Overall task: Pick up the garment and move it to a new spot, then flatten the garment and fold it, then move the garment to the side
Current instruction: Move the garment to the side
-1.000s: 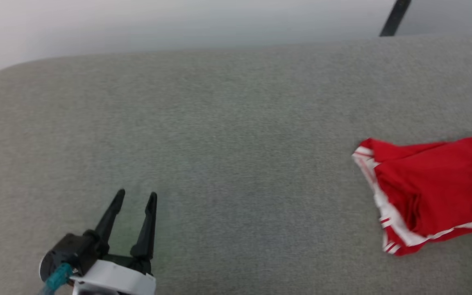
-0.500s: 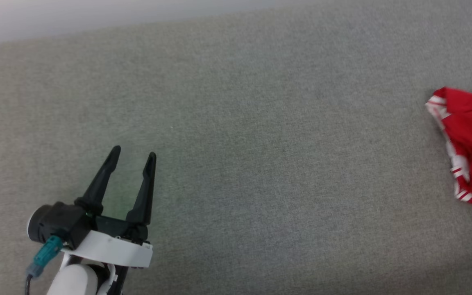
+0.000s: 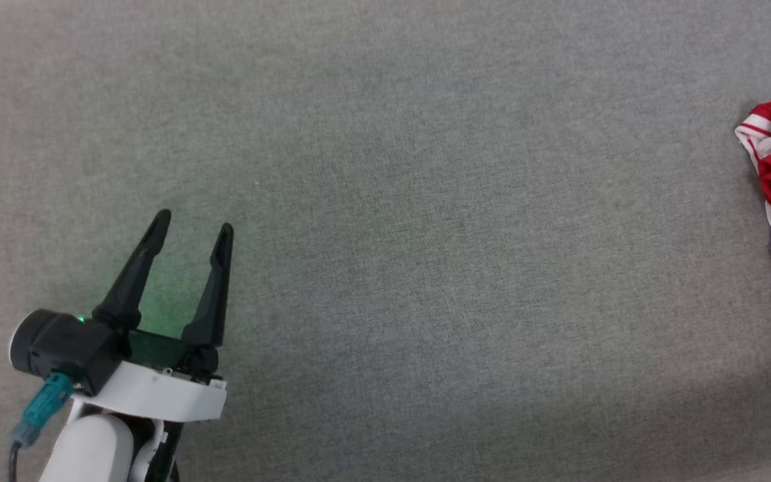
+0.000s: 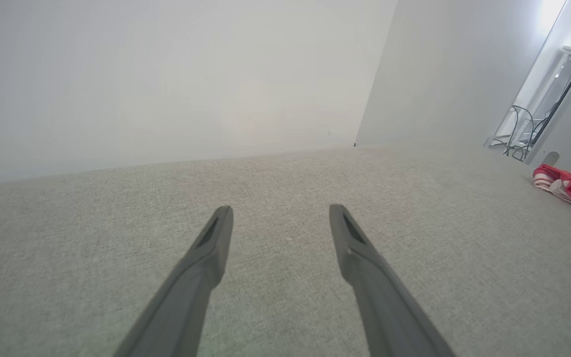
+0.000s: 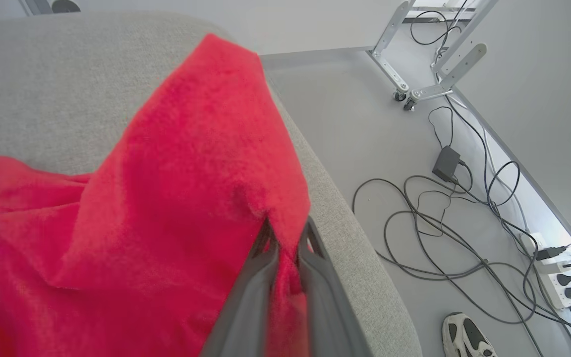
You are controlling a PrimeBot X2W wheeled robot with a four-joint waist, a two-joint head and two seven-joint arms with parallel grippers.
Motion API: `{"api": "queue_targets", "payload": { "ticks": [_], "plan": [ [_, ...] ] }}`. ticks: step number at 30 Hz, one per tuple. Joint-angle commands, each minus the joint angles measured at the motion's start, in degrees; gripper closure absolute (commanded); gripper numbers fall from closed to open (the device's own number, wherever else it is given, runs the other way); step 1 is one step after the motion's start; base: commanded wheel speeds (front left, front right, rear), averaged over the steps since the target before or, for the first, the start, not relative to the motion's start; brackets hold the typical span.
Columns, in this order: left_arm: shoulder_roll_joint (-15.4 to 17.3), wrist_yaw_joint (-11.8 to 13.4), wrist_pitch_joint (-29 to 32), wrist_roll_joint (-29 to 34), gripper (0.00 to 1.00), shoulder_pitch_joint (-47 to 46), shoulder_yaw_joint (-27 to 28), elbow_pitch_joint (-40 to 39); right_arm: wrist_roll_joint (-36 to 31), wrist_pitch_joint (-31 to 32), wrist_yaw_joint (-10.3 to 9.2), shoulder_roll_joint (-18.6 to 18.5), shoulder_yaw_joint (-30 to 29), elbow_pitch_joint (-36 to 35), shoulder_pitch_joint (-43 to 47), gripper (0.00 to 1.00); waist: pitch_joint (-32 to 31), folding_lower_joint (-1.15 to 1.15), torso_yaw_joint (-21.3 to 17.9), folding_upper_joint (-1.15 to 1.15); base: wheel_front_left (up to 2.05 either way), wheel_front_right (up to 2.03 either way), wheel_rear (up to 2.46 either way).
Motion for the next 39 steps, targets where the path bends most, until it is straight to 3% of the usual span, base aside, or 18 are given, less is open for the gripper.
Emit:
{"api": "queue_targets", "payload": {
  "ticks": [1,2,3,4,5,6,7,8,17,28,39],
  "plan": [
    [0.4,-0.2,0.0,0.3,0.0,-0.8,0.0,-0.1,-2.1,-1.2,-0.11,0.8,-0.4,2.0,-1.6,1.0,0.9,0.0,-0.1,0.0,0.0,0.0,0.0],
    [0.4,-0.2,0.0,0.2,0.0,-0.9,-0.1,0.0,-2.8,-1.8,-0.11,0.8,-0.7,2.7,-2.1,1.0,0.9,0.0,0.0,0.0,0.0,0.0,0.0],
    [0.4,-0.2,0.0,0.2,0.0,-1.0,-0.2,0.1,-3.5,-2.3,-0.11,0.9,-0.9,3.6,-2.6,0.88,0.9,0.0,0.1,0.0,0.0,0.0,0.0],
    [0.4,-0.2,0.0,0.1,0.0,-1.0,-0.2,0.2,-4.1,-2.8,-0.11,1.0,-1.0,4.3,-2.9,0.69,0.8,0.0,0.2,0.0,0.0,0.0,0.0],
    [0.4,-0.2,0.0,0.1,0.0,-1.0,-0.2,0.2,-4.1,-2.8,-0.11,1.0,-1.0,4.3,-2.9,0.69,0.8,0.0,0.2,0.0,0.0,0.0,0.0],
    [0.3,-0.2,0.0,0.0,0.0,-1.1,-0.2,0.3,-4.5,-3.5,-0.11,1.2,-1.1,5.1,-3.2,0.52,0.7,0.0,0.3,0.0,0.0,0.0,0.0],
    [0.3,-0.2,0.0,-0.2,0.0,-1.1,-0.3,0.5,-5.0,-3.9,-0.11,1.3,-1.3,5.8,-3.5,0.09,0.5,0.0,0.4,0.0,0.0,0.0,0.0],
    [0.2,-0.2,0.0,-0.2,0.0,-1.2,-0.3,0.8,-5.3,-4.4,-0.11,1.3,-1.4,6.5,-3.7,0.0,0.2,0.0,0.5,0.0,0.0,0.0,0.0],
    [-2.3,-0.2,0.0,-0.3,0.0,0.5,0.0,3.6,-6.0,-6.9,-0.11,0.7,2.0,7.6,-3.1,0.0,-6.0,0.0,2.2,0.0,0.0,0.0,0.0],
    [-6.3,-0.2,0.0,-0.6,0.0,6.5,3.1,6.9,1.7,-6.9,-0.11,5.8,16.9,-0.6,4.0,0.0,-15.3,0.0,6.2,0.0,0.0,0.0,0.0],
    [-7.7,-0.2,0.0,-0.7,0.0,12.5,4.9,10.3,9.1,-12.5,-0.11,11.6,26.8,-9.1,14.2,0.0,-23.2,0.0,9.7,0.0,0.0,0.0,0.0]
  ]
}}
